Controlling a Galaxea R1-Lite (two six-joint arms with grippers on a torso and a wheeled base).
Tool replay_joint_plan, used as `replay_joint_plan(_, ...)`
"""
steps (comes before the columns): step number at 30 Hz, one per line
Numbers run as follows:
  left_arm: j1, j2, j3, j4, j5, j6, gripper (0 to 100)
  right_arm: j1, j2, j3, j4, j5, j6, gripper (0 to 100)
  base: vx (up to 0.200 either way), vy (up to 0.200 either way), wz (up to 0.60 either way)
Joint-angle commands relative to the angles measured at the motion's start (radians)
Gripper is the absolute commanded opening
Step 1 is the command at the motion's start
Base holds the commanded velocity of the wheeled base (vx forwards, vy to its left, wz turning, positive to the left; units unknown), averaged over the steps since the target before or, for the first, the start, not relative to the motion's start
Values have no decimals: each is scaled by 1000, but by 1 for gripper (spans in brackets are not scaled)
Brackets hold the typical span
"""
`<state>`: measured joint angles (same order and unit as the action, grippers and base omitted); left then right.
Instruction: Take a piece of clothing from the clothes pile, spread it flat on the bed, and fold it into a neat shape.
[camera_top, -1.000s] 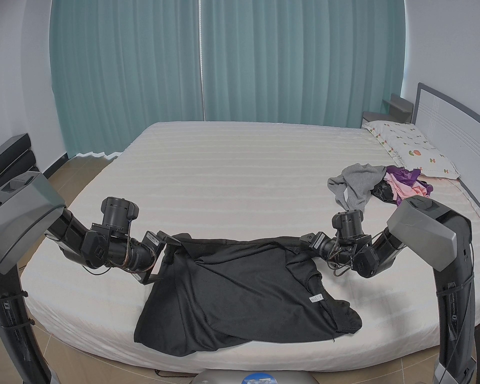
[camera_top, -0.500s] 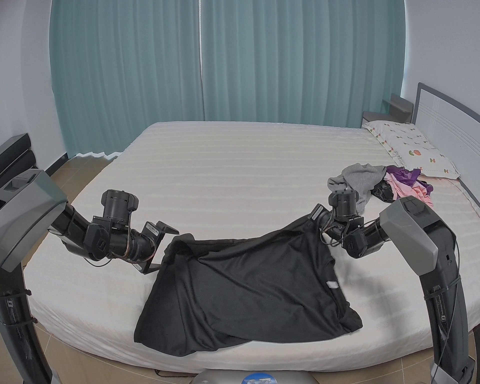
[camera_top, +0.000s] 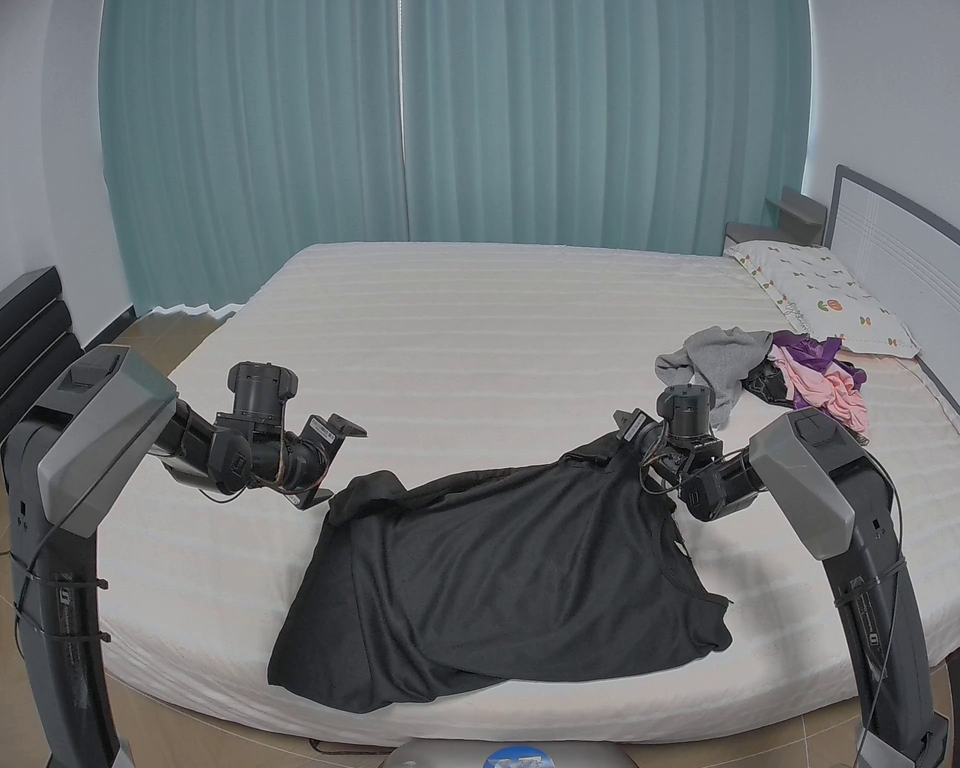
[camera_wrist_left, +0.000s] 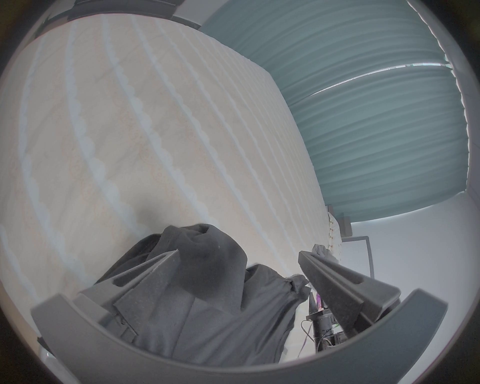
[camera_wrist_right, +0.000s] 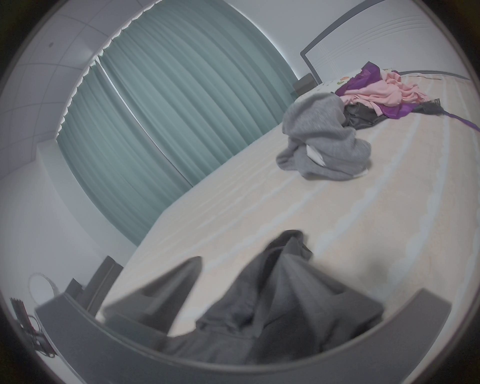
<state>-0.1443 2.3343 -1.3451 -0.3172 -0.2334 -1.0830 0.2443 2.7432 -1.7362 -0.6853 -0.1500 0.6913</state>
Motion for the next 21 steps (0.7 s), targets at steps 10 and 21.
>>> replay_joint_plan(10,-61,83,-34,23,22,97,100,-46,-221,362,-120,73,-13,100,0,0,0)
replay_joint_plan(21,-69,142,-111,40,111,118,0,-53,-234,460,-195,104,-13,100,0,0,0)
